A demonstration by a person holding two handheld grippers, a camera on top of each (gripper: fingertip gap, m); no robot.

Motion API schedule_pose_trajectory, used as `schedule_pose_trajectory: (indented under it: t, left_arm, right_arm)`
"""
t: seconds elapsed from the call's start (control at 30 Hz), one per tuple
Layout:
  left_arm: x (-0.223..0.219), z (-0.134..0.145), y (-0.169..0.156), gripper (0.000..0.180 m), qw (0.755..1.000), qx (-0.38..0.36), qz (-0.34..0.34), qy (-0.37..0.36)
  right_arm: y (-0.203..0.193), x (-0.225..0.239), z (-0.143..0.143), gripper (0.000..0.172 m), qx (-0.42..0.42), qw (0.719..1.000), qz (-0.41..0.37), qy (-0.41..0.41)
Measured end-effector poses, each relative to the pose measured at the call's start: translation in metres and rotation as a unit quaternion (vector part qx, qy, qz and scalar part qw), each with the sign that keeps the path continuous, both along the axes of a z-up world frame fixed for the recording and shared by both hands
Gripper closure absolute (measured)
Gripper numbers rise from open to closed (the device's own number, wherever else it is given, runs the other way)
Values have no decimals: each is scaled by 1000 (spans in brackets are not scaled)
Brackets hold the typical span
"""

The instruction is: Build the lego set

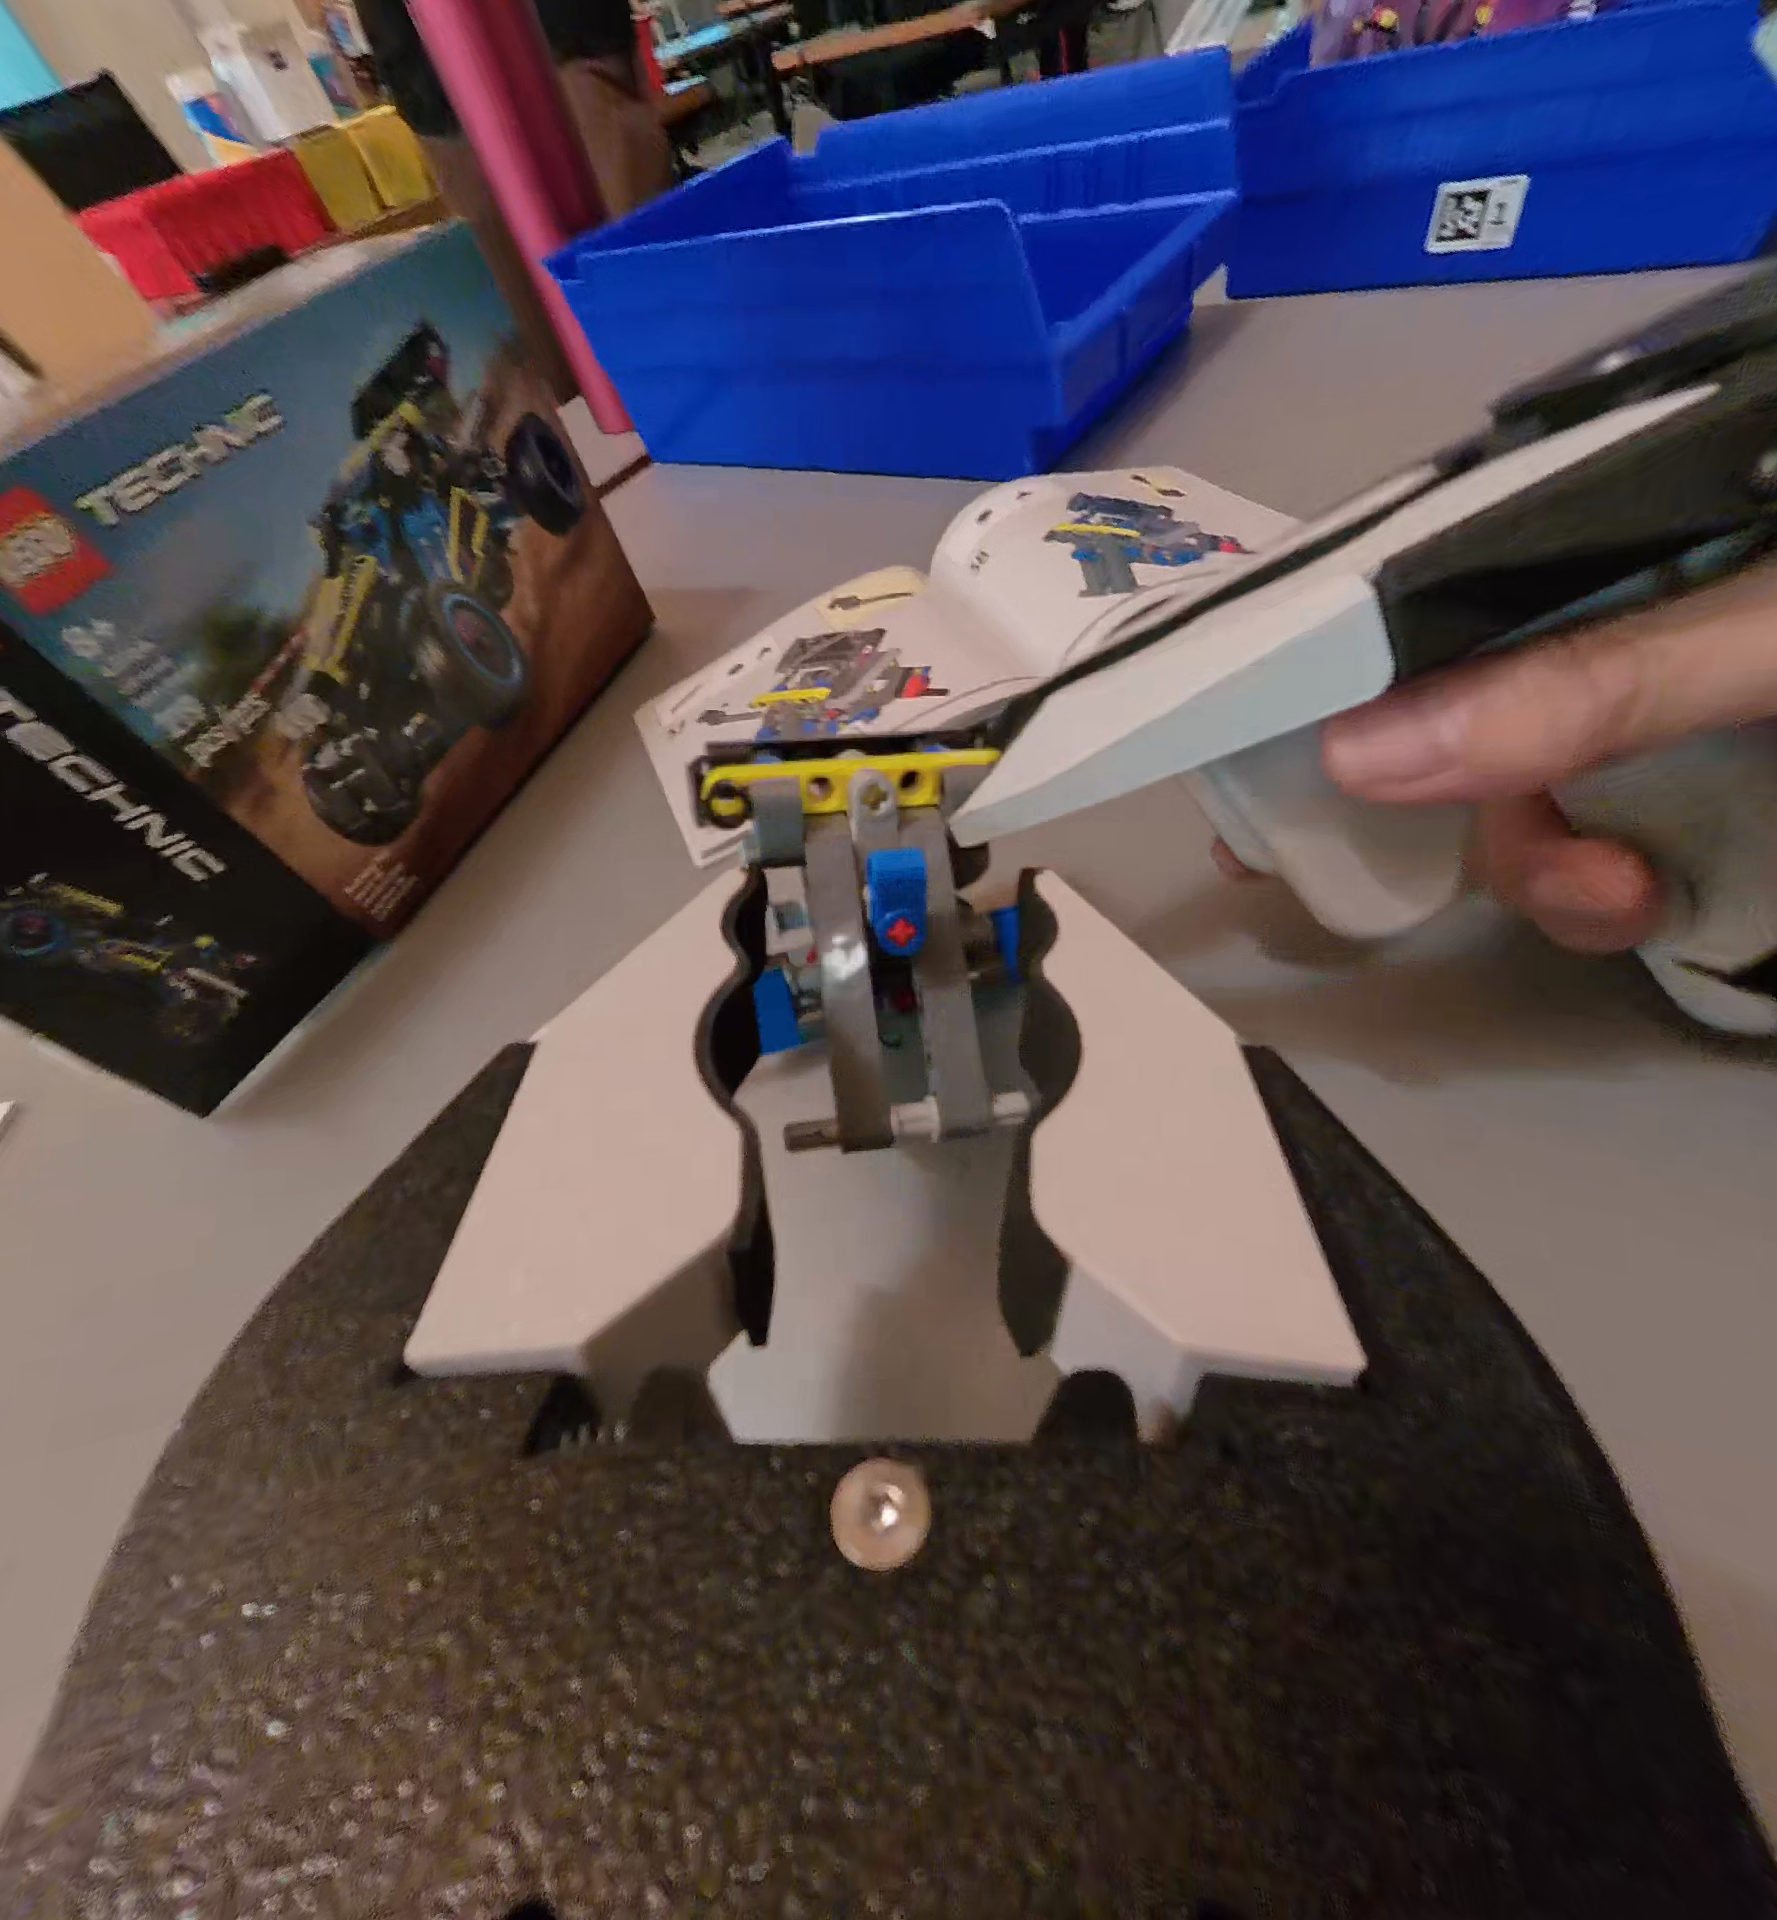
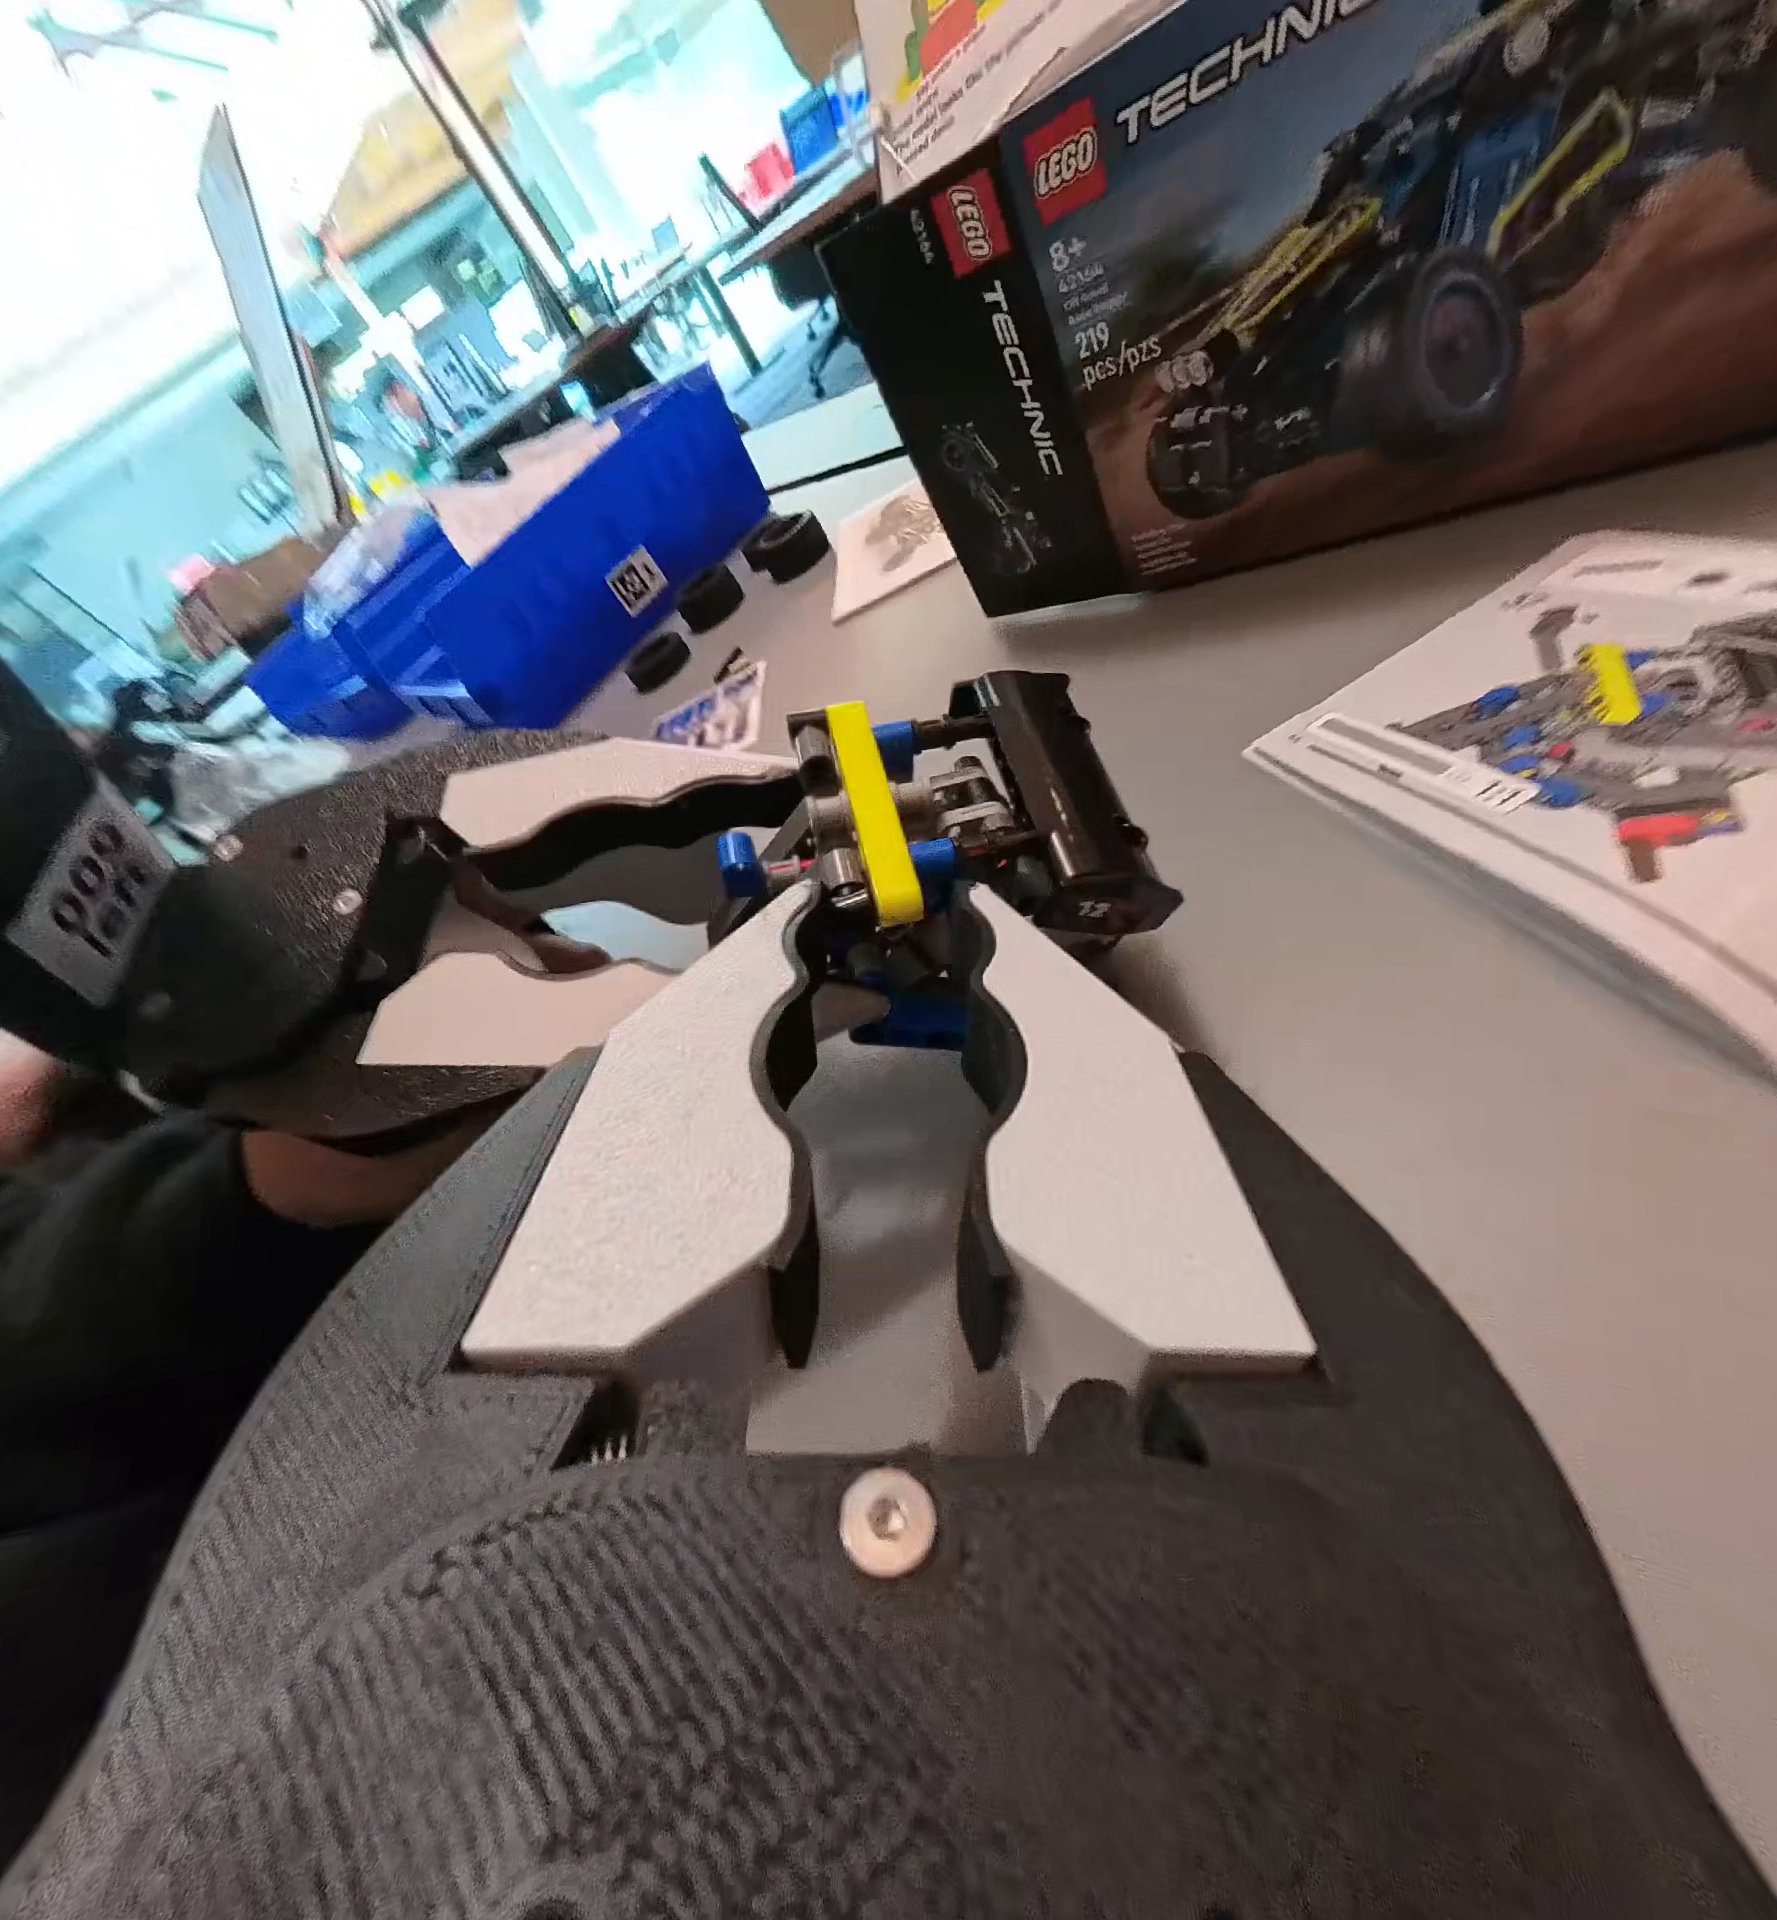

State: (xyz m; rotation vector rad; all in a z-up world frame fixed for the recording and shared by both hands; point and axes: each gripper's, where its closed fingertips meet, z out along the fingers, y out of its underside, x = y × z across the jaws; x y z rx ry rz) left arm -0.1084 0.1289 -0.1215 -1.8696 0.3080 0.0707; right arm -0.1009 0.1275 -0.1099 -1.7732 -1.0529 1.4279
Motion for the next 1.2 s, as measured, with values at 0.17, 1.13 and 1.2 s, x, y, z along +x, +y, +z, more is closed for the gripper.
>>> schedule_pose_trajectory:
  t: [0.17,1.13,1.2]
  left_arm:
    - [-8,7,-3,137,1000,25,15,10]
    - [-18,8,-5,140,994,36,2,102]
    - [-19,9,-6,140,994,45,10,103]
  right_arm:
    - [-7,-4,1,152,-81,996,-1,27]
    - [-11,-13,-1,151,-79,996,-20,34]
    - [-11,-14,-1,151,-96,994,-20,44]
